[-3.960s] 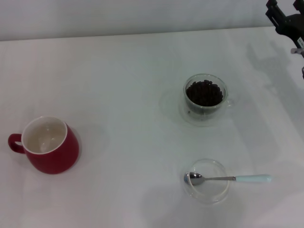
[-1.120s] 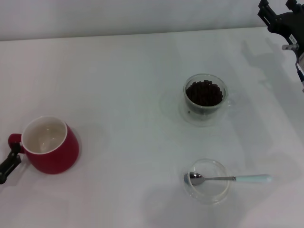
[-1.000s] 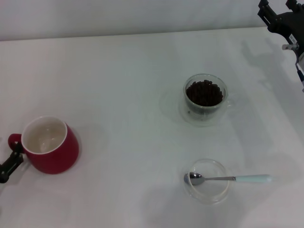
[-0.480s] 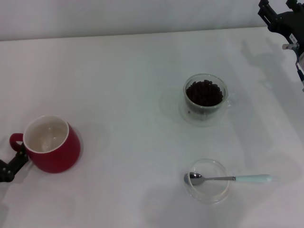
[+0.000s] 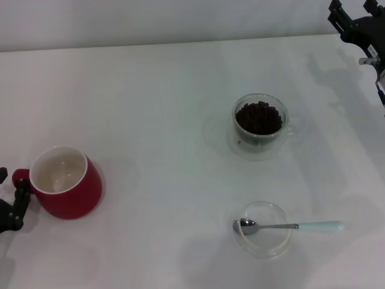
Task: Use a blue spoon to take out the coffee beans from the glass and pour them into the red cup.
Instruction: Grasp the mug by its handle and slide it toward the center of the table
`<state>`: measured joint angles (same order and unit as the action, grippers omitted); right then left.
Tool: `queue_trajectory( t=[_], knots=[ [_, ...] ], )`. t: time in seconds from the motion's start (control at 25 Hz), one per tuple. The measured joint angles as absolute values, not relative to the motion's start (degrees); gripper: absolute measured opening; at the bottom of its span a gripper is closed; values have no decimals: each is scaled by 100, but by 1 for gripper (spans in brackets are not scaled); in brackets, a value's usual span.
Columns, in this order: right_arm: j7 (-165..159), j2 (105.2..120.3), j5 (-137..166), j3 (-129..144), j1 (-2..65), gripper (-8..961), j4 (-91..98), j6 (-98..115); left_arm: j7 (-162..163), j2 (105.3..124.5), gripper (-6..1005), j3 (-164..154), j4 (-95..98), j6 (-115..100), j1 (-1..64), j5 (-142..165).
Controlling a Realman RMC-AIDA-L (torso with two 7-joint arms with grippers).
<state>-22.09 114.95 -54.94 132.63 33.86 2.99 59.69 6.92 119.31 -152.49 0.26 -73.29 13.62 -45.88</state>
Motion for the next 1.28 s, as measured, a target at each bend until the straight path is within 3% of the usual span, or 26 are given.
queue_trajectory(
  t=[0.56,1.28],
  knots=[
    [-2206,11495,-5507,13263,3383,817,299,5969,606,11945,107,-15241,50,-7326,1360,-4597],
    [-2206,11486,-5515,13263,3398,816,288,5962,83,11952,84,-15251,639,-6968,1513,-4543]
  ],
)
